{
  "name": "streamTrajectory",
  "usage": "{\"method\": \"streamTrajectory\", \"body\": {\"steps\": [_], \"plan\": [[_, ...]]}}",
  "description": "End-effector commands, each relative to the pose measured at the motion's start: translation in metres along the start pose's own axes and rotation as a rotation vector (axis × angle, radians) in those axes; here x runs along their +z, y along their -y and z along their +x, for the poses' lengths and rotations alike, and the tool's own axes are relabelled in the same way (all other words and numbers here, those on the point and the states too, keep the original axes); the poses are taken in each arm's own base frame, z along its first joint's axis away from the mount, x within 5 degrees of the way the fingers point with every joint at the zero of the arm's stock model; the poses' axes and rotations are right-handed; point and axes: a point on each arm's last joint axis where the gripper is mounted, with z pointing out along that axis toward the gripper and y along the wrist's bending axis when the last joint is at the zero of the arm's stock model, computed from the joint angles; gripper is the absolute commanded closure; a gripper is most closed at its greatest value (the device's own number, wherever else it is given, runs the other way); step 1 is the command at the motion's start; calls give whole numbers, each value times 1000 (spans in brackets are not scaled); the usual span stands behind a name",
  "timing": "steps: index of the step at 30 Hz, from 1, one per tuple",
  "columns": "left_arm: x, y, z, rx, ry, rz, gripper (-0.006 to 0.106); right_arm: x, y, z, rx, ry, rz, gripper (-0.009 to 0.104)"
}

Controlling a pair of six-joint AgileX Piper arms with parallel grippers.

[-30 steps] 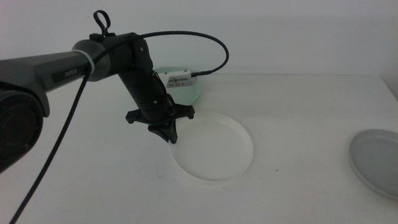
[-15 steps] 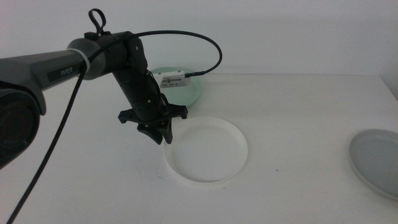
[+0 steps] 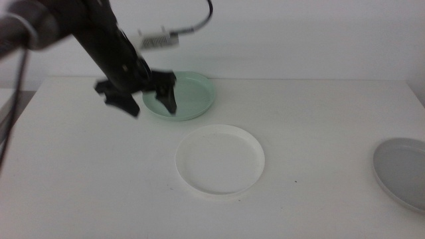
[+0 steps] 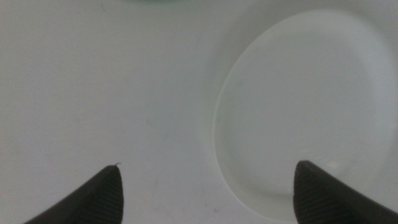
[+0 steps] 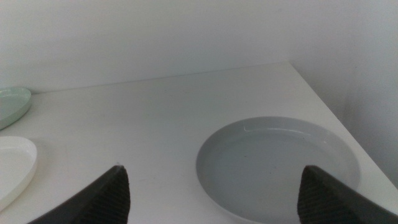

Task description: Stack the three bowls on top of each other.

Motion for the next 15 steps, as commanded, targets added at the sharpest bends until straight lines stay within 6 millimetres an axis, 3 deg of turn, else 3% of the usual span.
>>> {"method": "streamTrajectory", "body": {"steps": [1,6,11,15], "plan": [[-34,4,4,24,71,-26,7,0,0,0,-9,9,-2,2],[-66,-3,6,57,199,-126,7,0,0,0,-9,9,-2,2],[-63,-13,-9,-28,286,-172,7,0,0,0,-9,9,-2,2],[-53,-28,-38,-48,322,-180,7,0,0,0,-9,9,-2,2]]}}
